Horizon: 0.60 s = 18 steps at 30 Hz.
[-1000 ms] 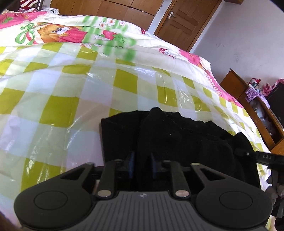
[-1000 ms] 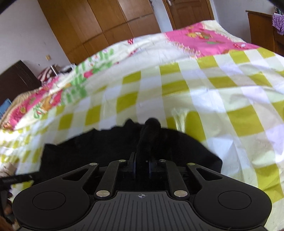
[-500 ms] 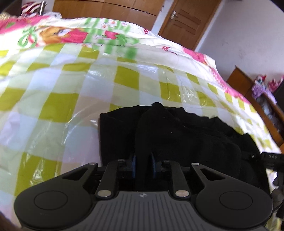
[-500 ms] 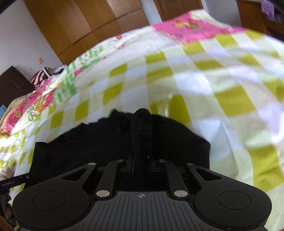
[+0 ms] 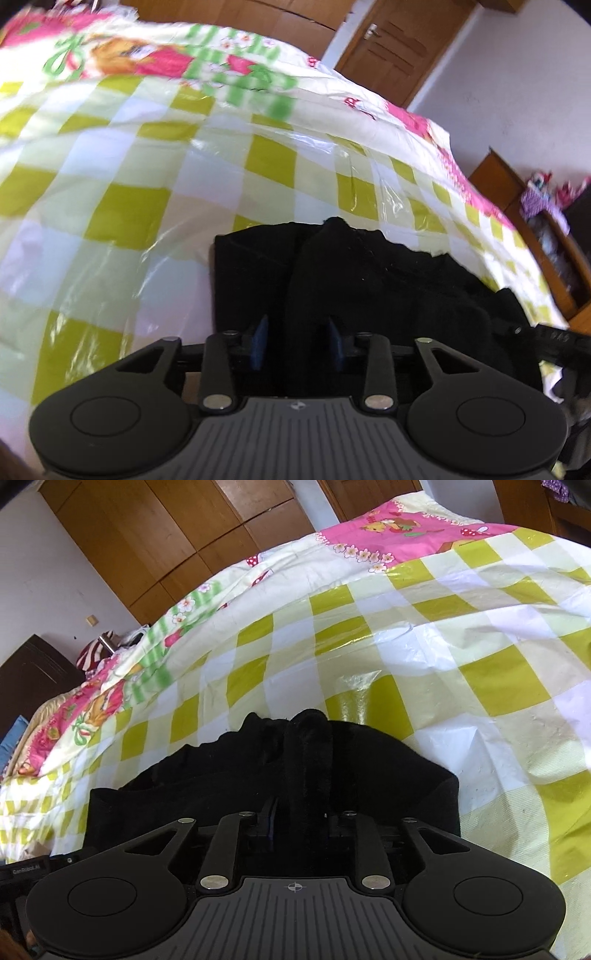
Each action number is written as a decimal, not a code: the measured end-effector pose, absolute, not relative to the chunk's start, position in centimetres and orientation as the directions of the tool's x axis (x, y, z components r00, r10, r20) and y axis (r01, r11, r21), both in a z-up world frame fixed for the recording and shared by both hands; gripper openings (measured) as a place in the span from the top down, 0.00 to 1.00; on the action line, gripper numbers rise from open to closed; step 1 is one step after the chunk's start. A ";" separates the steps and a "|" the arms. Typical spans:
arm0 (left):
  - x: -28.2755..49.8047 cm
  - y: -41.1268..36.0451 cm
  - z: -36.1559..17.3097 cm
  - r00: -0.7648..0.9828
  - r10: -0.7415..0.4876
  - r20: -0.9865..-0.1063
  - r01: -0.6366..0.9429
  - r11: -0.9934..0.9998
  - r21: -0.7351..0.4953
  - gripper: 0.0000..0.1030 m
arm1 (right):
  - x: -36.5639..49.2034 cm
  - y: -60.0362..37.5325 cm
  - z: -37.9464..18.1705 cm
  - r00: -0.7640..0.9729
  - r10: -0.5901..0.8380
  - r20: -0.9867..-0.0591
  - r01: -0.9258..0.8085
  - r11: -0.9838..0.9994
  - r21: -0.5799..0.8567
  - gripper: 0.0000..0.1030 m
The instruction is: Fold small clothes
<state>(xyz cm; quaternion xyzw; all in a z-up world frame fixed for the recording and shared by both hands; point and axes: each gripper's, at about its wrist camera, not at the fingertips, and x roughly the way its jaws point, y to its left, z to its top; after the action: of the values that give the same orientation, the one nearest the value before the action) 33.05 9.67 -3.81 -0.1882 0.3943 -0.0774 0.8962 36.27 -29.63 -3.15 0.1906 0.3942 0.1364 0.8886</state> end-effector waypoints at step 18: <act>33.5 10.1 -4.4 0.712 -0.200 -0.673 -0.081 0.929 -0.361 0.77 | 36.9 -28.6 -1.0 0.706 0.385 -0.594 -0.140 0.898 0.416 0.92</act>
<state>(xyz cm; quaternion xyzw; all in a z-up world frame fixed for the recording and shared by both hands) 33.54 10.10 -4.43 -0.1856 0.3782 -0.0328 0.9063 36.89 -28.64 -0.96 0.1725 0.3551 0.1449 0.9073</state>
